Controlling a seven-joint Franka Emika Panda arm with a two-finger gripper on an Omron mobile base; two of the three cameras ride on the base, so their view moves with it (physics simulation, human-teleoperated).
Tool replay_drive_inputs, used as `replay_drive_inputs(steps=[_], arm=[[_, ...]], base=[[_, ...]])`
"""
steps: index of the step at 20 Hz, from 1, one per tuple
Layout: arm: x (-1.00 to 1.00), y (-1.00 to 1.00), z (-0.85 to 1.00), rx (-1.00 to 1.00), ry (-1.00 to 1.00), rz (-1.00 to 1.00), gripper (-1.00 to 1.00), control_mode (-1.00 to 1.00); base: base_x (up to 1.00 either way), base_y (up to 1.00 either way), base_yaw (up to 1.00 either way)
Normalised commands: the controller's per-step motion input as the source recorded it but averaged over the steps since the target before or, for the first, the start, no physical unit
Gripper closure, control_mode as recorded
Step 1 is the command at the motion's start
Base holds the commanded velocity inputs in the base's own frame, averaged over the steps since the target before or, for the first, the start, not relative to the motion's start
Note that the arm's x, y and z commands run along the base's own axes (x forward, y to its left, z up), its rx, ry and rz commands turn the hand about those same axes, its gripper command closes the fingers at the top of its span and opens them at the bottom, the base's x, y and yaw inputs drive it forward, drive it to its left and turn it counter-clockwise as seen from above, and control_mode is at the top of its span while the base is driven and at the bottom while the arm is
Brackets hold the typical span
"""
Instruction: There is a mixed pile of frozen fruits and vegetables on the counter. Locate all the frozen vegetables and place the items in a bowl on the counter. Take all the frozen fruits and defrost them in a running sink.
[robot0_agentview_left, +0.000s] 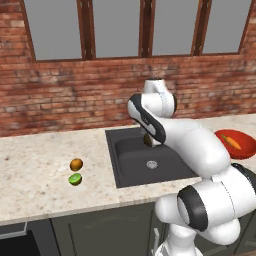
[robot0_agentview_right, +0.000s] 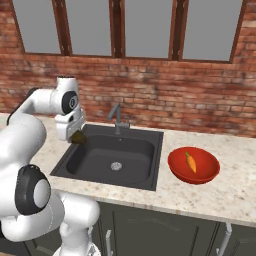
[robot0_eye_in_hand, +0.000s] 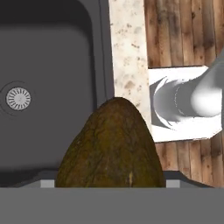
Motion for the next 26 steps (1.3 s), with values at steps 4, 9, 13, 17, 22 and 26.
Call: replay_drive_inputs(steps=[4, 9, 13, 17, 22, 26], arm=[[0.09, -0.28, 0.21, -0.09, 0.05, -0.17, 1.0, -1.0], [0.0, -0.66, 0.33, -0.1, 0.05, -0.08, 1.0, -1.0], [0.0, -0.82, 0.3, -0.04, 0.04, -0.01, 1.0, -1.0], [-0.01, -0.88, 0.28, 0.0, 0.05, 0.0, 1.0, -1.0], [-0.01, -0.95, 0.19, 0.0, 0.01, 0.0, 1.0, -1.0], [0.0, -1.0, 0.06, 0.0, 0.0, 0.0, 1.0, -1.0]], base=[[0.0, 0.0, 0.0], [0.0, 0.0, 0.0], [0.0, 0.0, 0.0], [0.0, 0.0, 0.0], [0.0, 0.0, 0.0], [0.0, 0.0, 0.0]])
